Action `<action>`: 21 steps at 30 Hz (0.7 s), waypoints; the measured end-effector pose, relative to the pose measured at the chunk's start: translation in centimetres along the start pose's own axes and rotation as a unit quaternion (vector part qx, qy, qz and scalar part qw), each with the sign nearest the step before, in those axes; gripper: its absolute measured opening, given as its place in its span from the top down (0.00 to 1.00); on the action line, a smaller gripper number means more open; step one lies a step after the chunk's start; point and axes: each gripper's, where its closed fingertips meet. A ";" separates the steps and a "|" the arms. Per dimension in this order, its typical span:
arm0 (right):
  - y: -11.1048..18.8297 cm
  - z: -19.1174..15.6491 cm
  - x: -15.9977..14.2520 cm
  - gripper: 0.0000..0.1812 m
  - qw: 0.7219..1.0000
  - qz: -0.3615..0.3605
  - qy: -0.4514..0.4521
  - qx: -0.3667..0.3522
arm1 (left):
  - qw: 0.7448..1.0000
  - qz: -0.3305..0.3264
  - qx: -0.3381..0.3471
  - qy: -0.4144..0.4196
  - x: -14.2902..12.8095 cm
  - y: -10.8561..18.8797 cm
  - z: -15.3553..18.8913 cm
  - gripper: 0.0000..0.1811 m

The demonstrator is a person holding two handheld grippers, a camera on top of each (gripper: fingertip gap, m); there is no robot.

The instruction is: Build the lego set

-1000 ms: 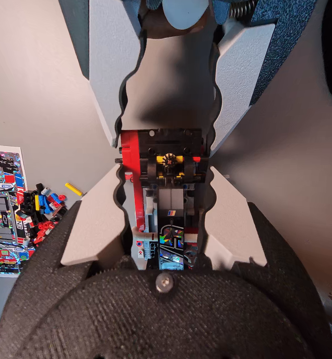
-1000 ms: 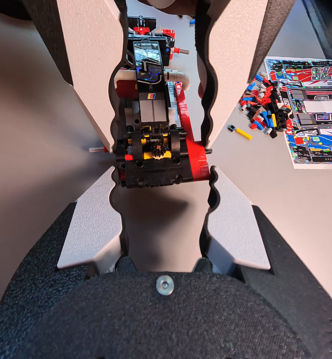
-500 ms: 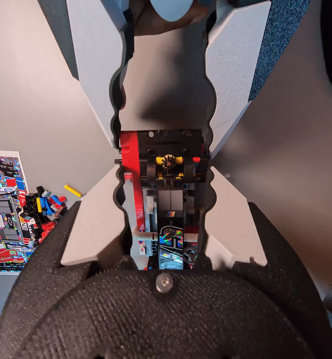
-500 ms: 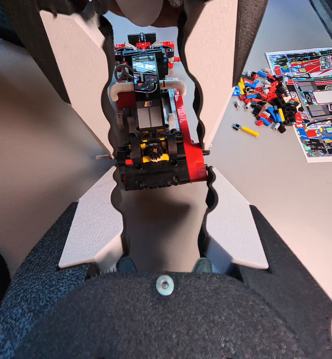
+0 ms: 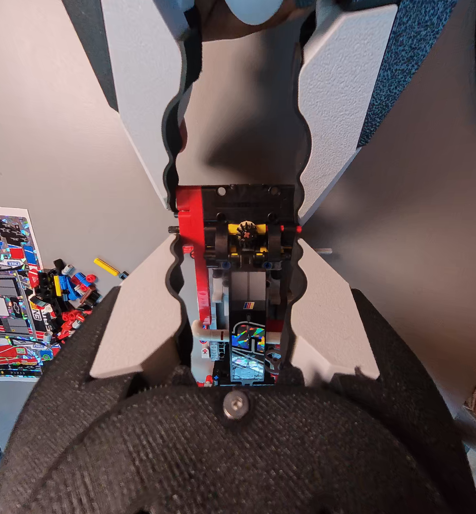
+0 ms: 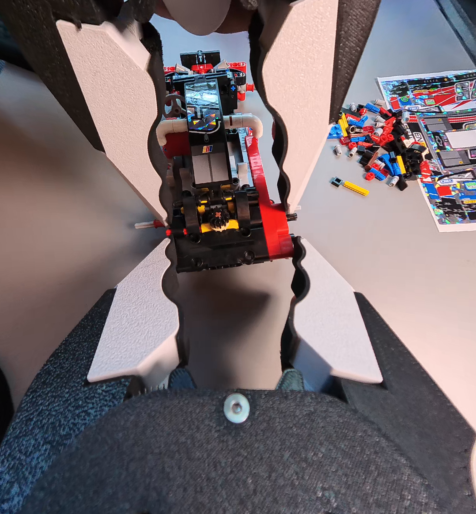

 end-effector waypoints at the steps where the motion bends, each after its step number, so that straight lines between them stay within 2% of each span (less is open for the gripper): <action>1: 0.0 0.0 0.0 0.55 1.000 0.000 0.000 0.000 | 1.000 0.000 0.001 0.000 0.0 0.0 0.0 0.58; 11: -0.2 -0.3 0.2 0.55 1.000 0.016 -0.002 -0.002 | 0.999 0.037 0.018 0.002 0.1 0.3 0.4 0.56; 15: -0.2 -0.6 0.3 0.54 1.000 0.027 0.003 0.002 | 0.999 0.045 0.016 0.011 0.1 0.4 0.6 0.58; 21: -0.2 -0.7 0.2 0.54 1.000 0.027 0.012 -0.002 | 0.999 0.025 0.020 0.004 0.0 0.3 0.5 0.58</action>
Point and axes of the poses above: each gripper's, where its closed fingertips meet, y back along the fingers, x out of its top, z = x × y across the jaws, and after that the axes turned 5 degrees about z, right-handed
